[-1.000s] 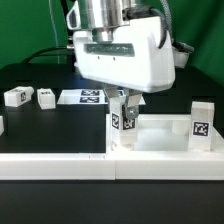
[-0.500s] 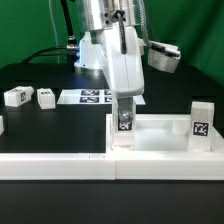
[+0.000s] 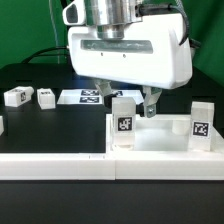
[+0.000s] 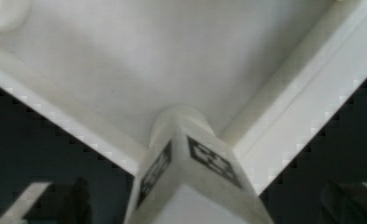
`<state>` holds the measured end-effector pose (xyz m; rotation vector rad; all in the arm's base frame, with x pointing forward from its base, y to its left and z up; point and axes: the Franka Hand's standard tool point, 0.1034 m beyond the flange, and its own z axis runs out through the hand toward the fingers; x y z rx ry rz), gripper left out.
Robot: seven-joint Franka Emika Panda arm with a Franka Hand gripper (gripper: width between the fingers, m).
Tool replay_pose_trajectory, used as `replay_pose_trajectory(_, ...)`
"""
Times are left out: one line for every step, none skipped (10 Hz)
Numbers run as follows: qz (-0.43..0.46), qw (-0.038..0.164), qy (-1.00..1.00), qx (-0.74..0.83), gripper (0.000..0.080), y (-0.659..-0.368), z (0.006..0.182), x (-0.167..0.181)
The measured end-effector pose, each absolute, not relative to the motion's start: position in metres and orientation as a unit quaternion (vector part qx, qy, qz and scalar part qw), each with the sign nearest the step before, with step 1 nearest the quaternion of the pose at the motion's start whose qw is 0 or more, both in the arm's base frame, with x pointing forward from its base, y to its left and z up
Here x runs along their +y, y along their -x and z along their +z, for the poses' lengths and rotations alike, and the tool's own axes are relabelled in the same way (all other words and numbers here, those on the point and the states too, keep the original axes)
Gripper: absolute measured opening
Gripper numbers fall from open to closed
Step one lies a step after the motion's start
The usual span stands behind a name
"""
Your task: Assemble square table
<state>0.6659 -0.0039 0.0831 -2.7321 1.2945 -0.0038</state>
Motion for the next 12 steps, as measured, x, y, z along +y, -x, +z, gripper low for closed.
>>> replay_pose_trajectory(-0.003,0.059,0.913,0.403,0.0648,-0.6659,0.0831,-0.0042)
replay_pose_trajectory(-0.004,0.059,0.922,0.382,0.0649,-0.6659,0.083,-0.0044)
replay_pose_trajectory(-0.008,0.054,0.942,0.332,0.0649,-0.6657,0.083,-0.0051)
replay_pose_trajectory(-0.014,0.027,0.974,0.226,0.0649,-0.6652,0.0826,-0.0045)
replay_pose_trajectory(-0.016,0.02,0.989,0.144,0.0649,-0.6655,0.0826,-0.0026)
replay_pose_trajectory(-0.017,0.019,0.995,0.1,0.0649,-0.6655,0.0826,-0.0049)
replay_pose_trajectory(-0.016,0.019,0.995,0.101,0.0649,-0.6654,0.0825,-0.0051)
replay_pose_trajectory(-0.016,0.02,0.994,0.11,0.0649,-0.6654,0.0825,-0.0048)
replay_pose_trajectory(-0.016,0.02,0.993,0.112,0.0545,-0.6654,0.0825,-0.005)
replay_pose_trajectory(-0.016,0.02,0.992,0.126,0.0408,-0.6654,0.0825,-0.0048)
replay_pose_trajectory(-0.015,0.021,0.987,0.159,0.0408,-0.6654,0.0825,-0.0049)
replay_pose_trajectory(-0.014,0.021,0.979,0.203,0.0291,-0.6653,0.0825,-0.0058)
